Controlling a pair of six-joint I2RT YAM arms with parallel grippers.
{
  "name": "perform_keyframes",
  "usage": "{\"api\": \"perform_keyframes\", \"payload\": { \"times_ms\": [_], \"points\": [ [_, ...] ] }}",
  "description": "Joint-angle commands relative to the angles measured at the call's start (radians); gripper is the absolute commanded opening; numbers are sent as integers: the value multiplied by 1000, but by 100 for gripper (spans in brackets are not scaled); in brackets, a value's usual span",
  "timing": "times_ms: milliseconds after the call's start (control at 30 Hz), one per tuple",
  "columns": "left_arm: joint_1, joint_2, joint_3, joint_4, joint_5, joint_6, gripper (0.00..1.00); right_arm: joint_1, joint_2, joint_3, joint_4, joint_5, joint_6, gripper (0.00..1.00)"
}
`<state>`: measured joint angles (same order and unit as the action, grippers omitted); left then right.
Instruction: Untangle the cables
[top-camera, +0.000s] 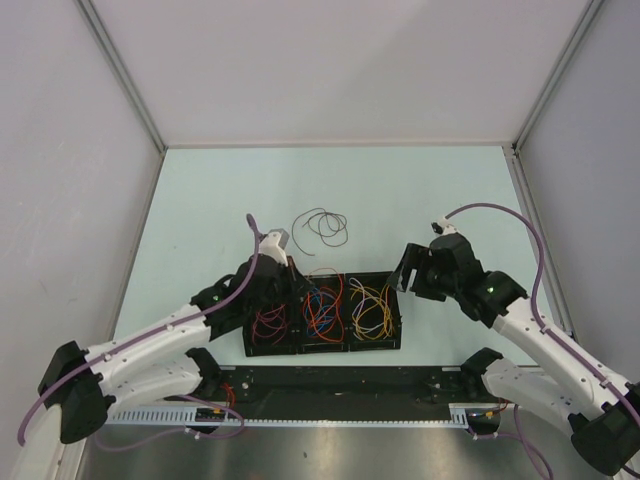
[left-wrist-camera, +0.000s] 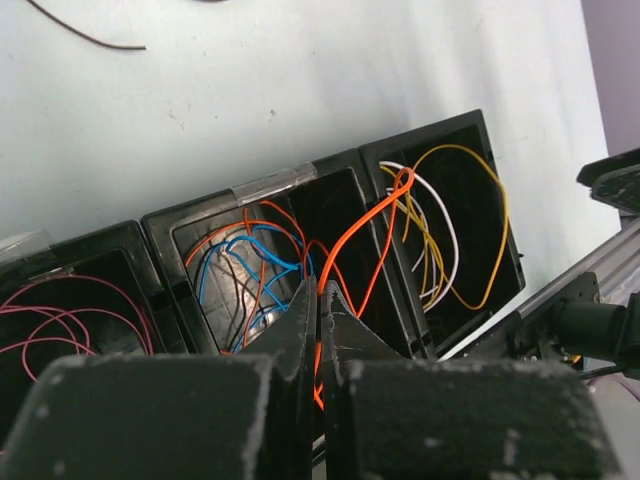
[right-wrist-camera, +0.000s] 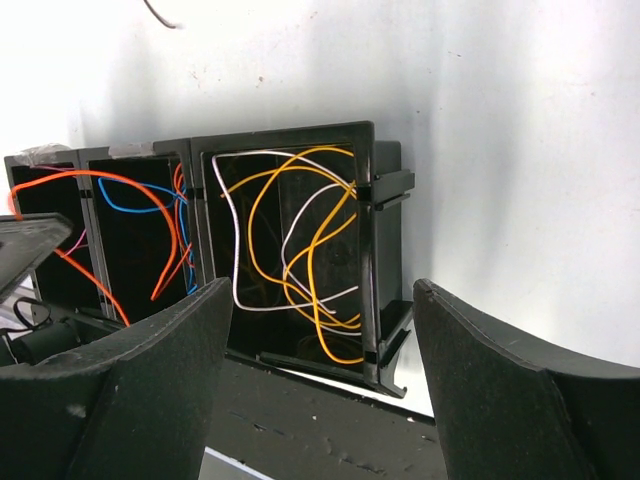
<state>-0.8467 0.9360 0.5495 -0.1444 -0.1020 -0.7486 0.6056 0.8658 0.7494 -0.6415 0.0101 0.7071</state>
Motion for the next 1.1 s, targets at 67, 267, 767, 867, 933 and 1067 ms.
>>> {"api": "perform_keyframes", "payload": {
  "times_ms": [67, 267, 767, 867, 933, 1067],
  "points": [
    [-15, 49, -23, 29, -31, -43, 0, 13, -5, -2, 26, 17, 11, 77],
    [-17, 89, -43, 13, -38, -66, 0, 14, -8, -2, 19, 25, 6, 77],
    [-22, 178, 52, -132, -79, -106, 0, 36, 4, -2, 46, 16, -3, 77],
    [-22, 190, 75, -136, -73, -97, 2, 45, 4, -2, 48, 16, -1, 77],
    [-23, 195, 92, -147, -67, -94, 15, 48, -1, -2, 49, 16, 2, 77],
    [-34, 155, 148, -178, -59, -95, 40, 52, -10, -2, 48, 16, 5, 77]
  ]
}}
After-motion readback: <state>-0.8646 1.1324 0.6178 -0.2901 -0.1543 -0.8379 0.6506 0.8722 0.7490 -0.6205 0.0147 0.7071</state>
